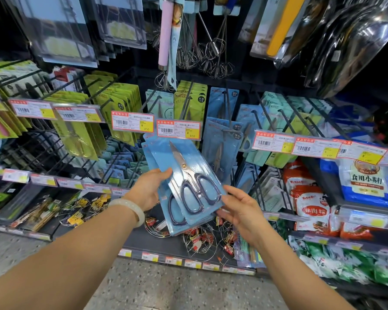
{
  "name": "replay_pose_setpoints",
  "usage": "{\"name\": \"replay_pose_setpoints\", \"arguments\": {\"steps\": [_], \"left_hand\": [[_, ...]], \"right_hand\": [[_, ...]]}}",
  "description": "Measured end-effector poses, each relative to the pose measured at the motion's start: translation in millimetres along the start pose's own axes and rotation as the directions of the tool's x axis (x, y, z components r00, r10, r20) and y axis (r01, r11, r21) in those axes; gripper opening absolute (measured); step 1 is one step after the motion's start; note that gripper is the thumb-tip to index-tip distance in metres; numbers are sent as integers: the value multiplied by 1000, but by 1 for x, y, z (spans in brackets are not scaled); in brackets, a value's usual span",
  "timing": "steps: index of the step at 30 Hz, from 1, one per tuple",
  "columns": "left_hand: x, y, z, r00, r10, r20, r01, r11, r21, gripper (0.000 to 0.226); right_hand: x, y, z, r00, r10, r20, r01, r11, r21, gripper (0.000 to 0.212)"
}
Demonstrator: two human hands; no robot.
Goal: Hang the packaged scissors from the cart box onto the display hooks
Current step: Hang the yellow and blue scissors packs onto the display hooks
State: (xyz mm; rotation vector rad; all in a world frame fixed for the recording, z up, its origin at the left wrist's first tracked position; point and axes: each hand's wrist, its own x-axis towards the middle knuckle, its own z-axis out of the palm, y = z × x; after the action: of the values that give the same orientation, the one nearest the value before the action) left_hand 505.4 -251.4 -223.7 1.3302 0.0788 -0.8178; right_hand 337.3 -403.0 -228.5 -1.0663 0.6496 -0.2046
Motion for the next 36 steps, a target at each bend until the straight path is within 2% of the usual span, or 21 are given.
{"name": "replay_pose_setpoints", "arguments": {"steps": [2,3,5,6,7,9,11,14,18,21,26,29,31,33,36], "left_hand": [[0,-2,-2,1000,13,-11,-12,998,57,10],[-1,-3,-2,999,30,-17,-29,996,83,22],[1,-8,-2,999,45,-14,-43,994,104,65],[0,-10,-1,999,44,-12,-41,990,137,76],[1,-13,0,999,52,-8,-50,985,163,79],[-6,-17,11,999,37,3,-37,972,233,58],[-6,-26,16,999,43,25,-48,955,292,39],[-12,-35,19,1000,18,25,-25,941,336,38],[-13,-41,26,995,28,92,-65,903,425,19],[-10,-43,31,993,43,107,-84,902,424,27],[-10,-39,36,991,50,122,-95,912,398,20],[-9,-38,35,994,64,91,-93,922,375,23],[-8,-38,32,994,81,67,-100,932,348,15],[-7,-37,28,993,112,33,-117,933,341,4],[-7,-34,17,992,122,11,-113,878,466,24]], "right_hand": [[2,-6,-2,1000,-1,-11,1,1000,27,23],[3,-8,-2,1000,-1,-13,1,1000,12,19],[3,-10,1,1000,4,7,-3,994,-112,18],[5,-10,3,1000,8,23,-4,980,-201,24],[7,-9,5,999,12,36,-1,959,-285,31],[11,-9,10,999,-3,36,16,929,-369,39],[16,-7,13,999,-39,16,42,932,-361,31],[16,0,11,997,-61,-55,44,961,-275,9],[13,12,-1,987,-91,-132,53,962,-268,10],[11,10,-5,979,-142,-145,91,946,-311,10],[16,-3,-6,951,-273,-149,176,868,-464,10],[22,-8,-4,943,-297,-147,196,857,-476,11],[28,-9,-6,945,-282,-165,175,864,-472,25],[35,-9,-8,947,-263,-184,147,865,-479,22],[41,-9,-9,948,-255,-191,129,856,-501,17]]}}
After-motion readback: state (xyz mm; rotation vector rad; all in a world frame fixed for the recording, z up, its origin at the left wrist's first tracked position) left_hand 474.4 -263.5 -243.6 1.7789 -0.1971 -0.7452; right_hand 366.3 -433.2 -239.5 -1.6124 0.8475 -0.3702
